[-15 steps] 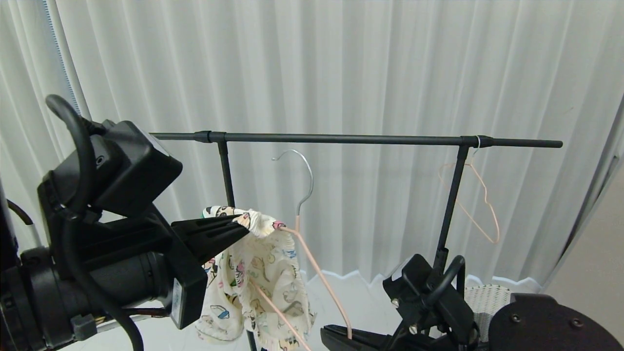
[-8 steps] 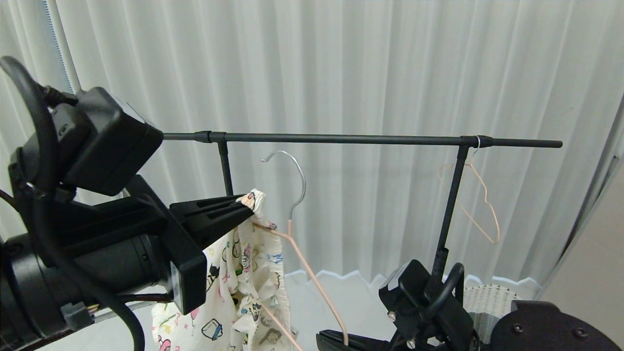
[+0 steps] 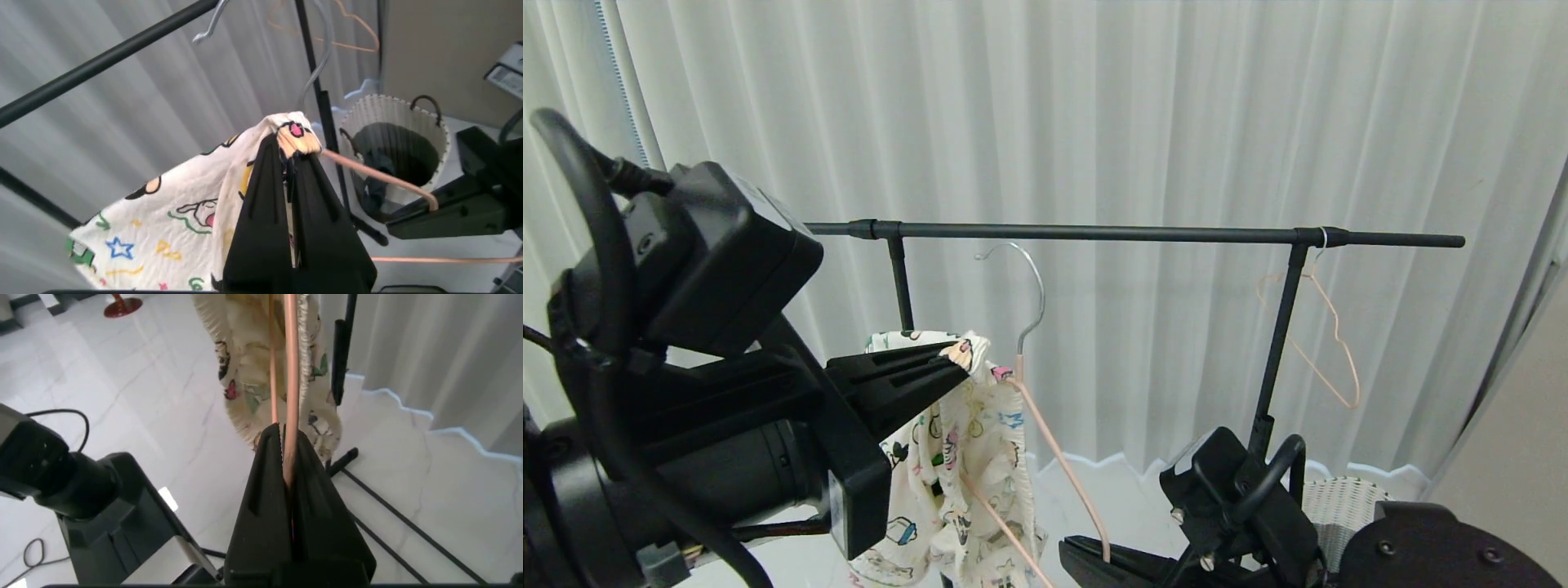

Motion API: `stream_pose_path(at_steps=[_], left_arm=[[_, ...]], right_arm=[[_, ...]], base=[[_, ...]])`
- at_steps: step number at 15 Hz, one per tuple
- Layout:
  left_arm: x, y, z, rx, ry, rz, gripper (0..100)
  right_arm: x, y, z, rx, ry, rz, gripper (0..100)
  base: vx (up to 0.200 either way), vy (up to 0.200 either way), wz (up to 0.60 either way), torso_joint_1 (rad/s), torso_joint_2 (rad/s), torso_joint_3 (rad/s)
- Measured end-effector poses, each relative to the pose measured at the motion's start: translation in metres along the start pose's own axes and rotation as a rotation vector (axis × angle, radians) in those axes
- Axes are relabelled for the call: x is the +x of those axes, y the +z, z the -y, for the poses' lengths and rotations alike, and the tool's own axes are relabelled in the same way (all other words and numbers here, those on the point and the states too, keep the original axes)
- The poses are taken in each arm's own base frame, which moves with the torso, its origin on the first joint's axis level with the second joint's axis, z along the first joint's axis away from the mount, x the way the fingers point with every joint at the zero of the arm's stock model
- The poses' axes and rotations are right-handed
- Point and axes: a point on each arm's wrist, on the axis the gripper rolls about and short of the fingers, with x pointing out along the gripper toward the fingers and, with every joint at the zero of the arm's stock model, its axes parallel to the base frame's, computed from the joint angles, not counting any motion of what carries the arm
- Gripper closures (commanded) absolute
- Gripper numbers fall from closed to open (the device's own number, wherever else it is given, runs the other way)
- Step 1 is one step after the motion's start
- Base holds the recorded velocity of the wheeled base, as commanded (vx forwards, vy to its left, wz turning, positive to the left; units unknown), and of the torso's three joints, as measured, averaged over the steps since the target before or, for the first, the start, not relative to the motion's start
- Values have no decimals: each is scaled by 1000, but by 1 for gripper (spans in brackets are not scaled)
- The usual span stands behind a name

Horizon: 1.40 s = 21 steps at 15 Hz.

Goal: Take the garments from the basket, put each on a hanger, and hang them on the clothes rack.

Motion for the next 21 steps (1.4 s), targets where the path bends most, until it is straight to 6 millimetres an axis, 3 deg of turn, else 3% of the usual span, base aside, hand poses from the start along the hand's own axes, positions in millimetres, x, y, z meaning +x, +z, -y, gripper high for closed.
stream_pose_path(at_steps=[3,4,15,21], left_arm=[[0,-1,0,0,15,-8,100],[0,-1,0,-1,15,-8,0],[-12,-5,-2,-2,21,6,0],[-36,-37,-7,54,32,-32,0]], right_arm=[[0,3,-1,5,-2,22,100],[0,4,-1,7,-1,29,100],[-17,28,15,-26,-96,156,100],[-63,5,39,-108,-101,98,100]], base=[[0,0,0,0,0,0],[0,0,0,0,0,0],[0,0,0,0,0,0],[0,0,0,0,0,0]])
